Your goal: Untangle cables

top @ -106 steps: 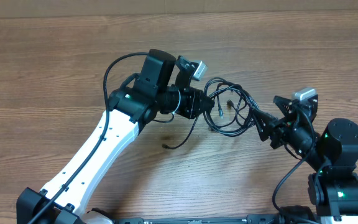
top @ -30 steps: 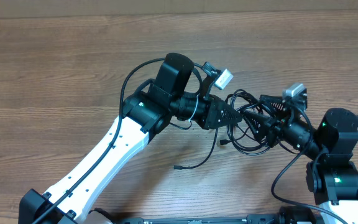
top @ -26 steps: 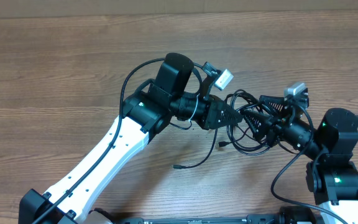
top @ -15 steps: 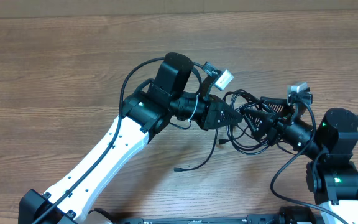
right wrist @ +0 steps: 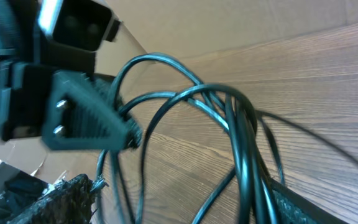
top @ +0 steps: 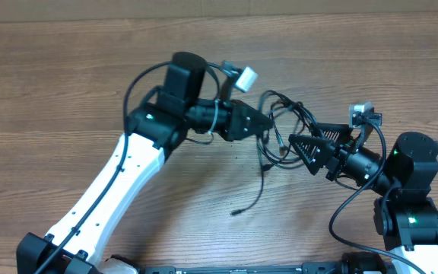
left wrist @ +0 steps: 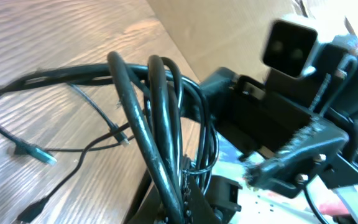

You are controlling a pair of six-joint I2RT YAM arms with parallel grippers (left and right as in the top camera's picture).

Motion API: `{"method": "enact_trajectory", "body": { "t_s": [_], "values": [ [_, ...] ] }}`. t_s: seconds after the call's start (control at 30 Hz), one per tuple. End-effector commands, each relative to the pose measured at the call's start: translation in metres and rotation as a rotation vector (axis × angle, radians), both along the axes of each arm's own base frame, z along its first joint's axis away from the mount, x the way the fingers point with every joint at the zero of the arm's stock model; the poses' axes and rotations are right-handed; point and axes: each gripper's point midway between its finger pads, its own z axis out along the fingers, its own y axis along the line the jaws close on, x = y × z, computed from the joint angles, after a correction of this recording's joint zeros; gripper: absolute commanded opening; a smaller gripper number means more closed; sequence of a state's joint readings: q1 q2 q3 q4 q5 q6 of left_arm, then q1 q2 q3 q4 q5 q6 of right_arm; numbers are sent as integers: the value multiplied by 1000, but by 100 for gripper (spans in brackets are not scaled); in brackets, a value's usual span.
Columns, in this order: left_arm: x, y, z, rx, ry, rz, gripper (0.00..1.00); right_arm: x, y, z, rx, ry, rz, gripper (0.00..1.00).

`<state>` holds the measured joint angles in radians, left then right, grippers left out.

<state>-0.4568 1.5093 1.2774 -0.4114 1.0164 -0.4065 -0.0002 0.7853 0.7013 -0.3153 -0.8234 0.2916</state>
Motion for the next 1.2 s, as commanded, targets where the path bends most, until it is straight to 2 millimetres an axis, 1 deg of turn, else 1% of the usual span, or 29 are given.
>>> {"method": "enact_trajectory", "body": {
  "t_s": [0.0,0.07,0.3,0.4,0.53,0.67,0.7,0.83,0.87,1.0,1.07,1.17],
  "values": [
    [2,6,1,3,-23,3,4,-2,3,19,22,-41,14,82],
    [1,7,0,8,-22,-1,4,-1,3,25,34,-58,10,83],
    [2,7,-2,16,-29,3,4,4,3,57,104,-151,3,82],
    [1,7,-2,14,-35,-2,4,6,2,64,99,-195,-4,82],
    [-1,6,-1,6,-34,-14,4,15,-6,59,60,-208,-71,82],
    [-7,5,4,-21,-47,-57,4,24,-18,49,10,-193,-158,82],
    [-6,5,3,-16,-49,-50,4,22,-15,49,30,-173,-137,82],
    [2,5,-3,22,-70,-4,4,6,1,50,151,-58,-32,72],
    [3,5,-3,27,-78,2,4,2,5,50,171,-36,-1,71],
    [5,-5,-1,36,-129,13,4,-15,18,50,233,46,117,71],
    [4,-12,0,37,-159,11,4,-18,21,47,239,72,145,71],
    [-1,-23,7,16,-196,-8,4,-14,21,32,243,153,130,70]
  ]
}}
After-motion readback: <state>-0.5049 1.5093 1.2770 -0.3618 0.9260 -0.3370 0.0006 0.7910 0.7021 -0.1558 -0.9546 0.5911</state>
